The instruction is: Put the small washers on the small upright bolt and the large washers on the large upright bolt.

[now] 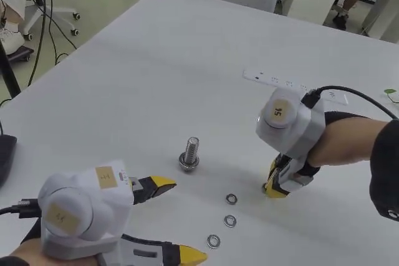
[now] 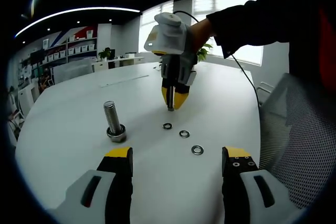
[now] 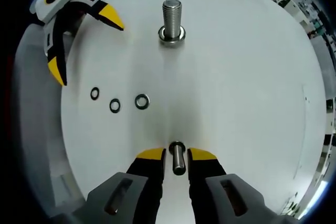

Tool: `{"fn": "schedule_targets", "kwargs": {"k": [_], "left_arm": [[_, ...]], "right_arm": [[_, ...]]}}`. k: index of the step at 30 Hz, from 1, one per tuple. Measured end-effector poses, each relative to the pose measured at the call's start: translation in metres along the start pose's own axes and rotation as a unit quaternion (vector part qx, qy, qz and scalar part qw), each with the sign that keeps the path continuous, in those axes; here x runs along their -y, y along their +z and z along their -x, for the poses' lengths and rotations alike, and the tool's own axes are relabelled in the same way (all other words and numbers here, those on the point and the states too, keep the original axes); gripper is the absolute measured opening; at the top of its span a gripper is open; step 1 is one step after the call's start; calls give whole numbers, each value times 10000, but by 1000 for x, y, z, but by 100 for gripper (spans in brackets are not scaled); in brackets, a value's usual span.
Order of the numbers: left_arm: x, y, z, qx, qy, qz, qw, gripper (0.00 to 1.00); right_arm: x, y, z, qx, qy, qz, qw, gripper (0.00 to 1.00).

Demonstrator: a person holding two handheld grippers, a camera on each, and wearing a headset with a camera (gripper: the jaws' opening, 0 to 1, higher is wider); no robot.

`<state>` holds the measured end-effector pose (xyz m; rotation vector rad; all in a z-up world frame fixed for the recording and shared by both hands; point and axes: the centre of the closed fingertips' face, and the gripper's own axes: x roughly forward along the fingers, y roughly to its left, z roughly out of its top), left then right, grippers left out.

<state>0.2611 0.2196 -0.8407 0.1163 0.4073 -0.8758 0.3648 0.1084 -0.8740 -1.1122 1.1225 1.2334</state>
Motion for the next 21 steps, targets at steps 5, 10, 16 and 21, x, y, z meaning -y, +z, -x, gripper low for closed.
{"fn": "schedule_targets", "kwargs": {"k": [5,10,16,21], "left_arm": [[0,0,0,3,-8,-7,10000,68],[0,0,-1,0,-9,-11,10000,68],[1,0,-2,-8,-27,-20,10000,69],[1,1,-2,-7,-23,-25,10000,69]], "right_arm": [[1,-3,1,23,-3,-54,10000,22],[4,-8,3,73,-23,-146,9999,25],[4,-16,6,109,-49,-232,9997,27],[4,-22,8,113,-60,-310,9994,27]]}}
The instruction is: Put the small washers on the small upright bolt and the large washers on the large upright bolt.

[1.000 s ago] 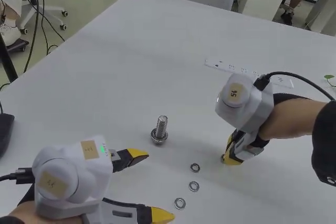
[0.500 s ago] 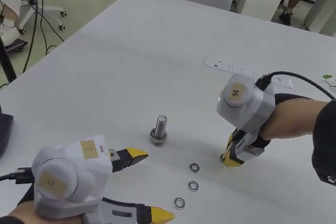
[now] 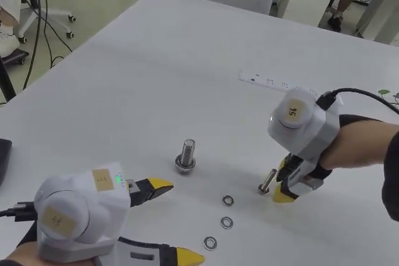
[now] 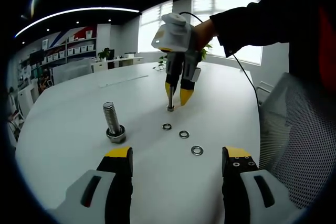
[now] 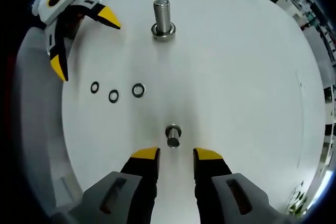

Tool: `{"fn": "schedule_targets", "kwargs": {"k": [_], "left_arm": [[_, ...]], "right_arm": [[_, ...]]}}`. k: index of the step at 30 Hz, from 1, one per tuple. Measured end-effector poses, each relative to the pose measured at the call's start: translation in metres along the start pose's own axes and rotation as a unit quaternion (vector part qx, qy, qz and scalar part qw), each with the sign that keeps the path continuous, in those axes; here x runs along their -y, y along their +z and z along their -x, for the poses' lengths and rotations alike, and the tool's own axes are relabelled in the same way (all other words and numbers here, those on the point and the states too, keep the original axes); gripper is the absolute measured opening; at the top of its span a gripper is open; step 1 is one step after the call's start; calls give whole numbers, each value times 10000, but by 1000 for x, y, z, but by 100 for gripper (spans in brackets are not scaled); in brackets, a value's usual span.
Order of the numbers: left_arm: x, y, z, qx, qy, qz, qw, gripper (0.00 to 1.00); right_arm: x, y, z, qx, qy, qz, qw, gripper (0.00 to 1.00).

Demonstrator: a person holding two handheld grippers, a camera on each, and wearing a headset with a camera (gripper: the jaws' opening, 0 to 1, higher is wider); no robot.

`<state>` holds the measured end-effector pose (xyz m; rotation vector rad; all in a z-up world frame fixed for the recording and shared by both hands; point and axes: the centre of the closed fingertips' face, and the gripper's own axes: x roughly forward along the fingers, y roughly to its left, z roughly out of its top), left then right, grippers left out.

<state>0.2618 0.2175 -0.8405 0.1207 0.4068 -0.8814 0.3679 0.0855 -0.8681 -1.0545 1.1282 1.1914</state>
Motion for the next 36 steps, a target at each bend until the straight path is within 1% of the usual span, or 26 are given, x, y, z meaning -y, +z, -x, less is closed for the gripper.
{"fn": "schedule_targets", "kwargs": {"k": [5,13,25,30,36], "left_arm": [[1,1,0,-1,-8,-12,10000,68],[2,2,0,-3,-15,-31,10000,68],[2,3,0,11,-21,-66,10000,68],[2,5,-1,9,-16,-73,10000,68],[2,6,-1,8,4,-78,10000,68]], "right_arm": [[0,-5,3,17,-16,-64,10000,27],[-7,-13,5,25,-10,-152,9999,27],[-25,-22,8,53,-18,-195,9998,27],[-36,-24,9,58,16,-166,9998,27],[-49,-23,11,78,50,-64,9999,27]]}}
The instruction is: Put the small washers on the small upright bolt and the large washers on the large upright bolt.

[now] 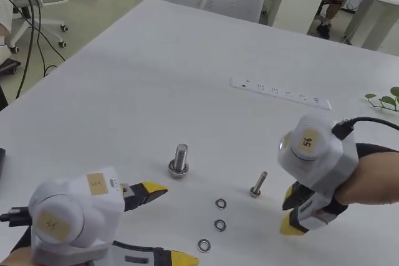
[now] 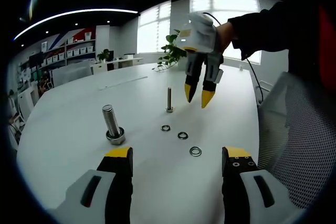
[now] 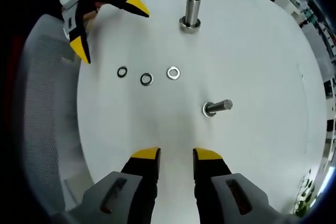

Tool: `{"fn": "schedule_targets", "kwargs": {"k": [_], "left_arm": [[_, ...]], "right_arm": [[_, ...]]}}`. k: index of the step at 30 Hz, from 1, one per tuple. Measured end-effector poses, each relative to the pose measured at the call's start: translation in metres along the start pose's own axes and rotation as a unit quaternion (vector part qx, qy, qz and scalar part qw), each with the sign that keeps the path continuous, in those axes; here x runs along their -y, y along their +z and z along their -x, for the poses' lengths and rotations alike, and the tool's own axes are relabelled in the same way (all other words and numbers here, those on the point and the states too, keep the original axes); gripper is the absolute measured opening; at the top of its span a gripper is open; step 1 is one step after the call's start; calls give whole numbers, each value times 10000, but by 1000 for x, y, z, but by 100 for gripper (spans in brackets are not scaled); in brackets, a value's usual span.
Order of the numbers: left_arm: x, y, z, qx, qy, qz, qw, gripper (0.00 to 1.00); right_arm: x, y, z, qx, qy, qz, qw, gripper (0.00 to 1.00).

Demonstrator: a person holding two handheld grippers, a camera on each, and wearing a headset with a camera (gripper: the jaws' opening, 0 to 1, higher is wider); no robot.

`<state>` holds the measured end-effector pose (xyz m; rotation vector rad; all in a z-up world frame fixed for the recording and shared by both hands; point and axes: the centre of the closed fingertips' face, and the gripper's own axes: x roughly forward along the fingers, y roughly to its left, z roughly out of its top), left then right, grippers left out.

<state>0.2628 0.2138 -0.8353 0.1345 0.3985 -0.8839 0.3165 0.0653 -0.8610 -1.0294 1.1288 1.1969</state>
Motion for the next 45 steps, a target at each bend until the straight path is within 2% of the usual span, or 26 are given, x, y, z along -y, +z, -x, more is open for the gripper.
{"fn": "schedule_targets", "kwargs": {"k": [5,19,26,45], "left_arm": [[0,2,0,14,8,-2,10000,68],[-1,7,1,32,51,-51,10000,68],[-1,9,3,57,75,-61,9999,68],[4,8,11,63,127,-65,9999,68]], "right_arm": [[-13,7,2,71,46,110,9999,27],[-36,25,8,193,153,400,9989,26],[-42,35,10,242,173,534,9981,26],[-62,82,1,361,294,1091,9929,25]]}}
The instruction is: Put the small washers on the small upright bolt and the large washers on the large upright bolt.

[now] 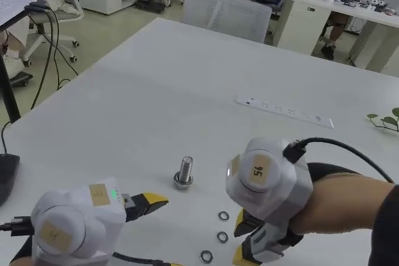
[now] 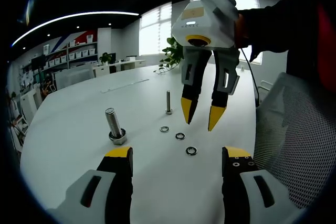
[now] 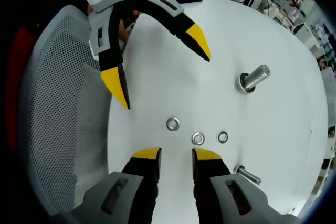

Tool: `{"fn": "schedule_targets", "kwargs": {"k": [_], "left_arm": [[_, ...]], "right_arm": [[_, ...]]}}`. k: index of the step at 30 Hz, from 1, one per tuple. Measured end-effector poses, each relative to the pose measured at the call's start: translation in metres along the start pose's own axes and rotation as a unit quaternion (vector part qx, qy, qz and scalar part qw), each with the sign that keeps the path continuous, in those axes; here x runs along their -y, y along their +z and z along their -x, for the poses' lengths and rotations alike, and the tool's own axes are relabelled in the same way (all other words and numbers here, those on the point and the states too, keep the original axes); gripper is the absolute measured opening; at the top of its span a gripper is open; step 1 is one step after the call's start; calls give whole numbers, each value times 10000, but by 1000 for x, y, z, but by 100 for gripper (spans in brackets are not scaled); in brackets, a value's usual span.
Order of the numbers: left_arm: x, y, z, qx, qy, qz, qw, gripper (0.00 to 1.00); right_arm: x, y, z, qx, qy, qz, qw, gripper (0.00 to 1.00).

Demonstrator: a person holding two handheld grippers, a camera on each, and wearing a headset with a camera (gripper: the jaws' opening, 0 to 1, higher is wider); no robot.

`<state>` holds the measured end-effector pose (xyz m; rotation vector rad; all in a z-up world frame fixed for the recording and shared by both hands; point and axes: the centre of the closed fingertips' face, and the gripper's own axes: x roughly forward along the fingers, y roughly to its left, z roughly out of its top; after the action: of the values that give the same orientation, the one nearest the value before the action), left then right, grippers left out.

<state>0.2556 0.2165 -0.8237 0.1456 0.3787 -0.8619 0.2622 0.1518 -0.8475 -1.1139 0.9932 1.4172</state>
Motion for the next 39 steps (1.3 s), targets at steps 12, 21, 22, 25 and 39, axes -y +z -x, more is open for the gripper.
{"fn": "schedule_targets", "kwargs": {"k": [12,21,22,25,39], "left_arm": [[1,-2,3,14,53,27,10000,68],[0,-2,4,38,100,45,9999,68],[-1,-2,4,38,104,46,9999,68],[-1,-2,5,50,127,55,9999,68],[1,-3,6,61,151,67,9998,67]], "right_arm": [[-6,19,-18,-20,159,247,9996,24],[-6,23,-29,-83,236,316,9992,23],[-6,23,-29,-88,236,320,9992,23],[-6,22,-32,-131,240,350,9990,23],[-9,19,-37,-216,173,496,9984,22]]}}
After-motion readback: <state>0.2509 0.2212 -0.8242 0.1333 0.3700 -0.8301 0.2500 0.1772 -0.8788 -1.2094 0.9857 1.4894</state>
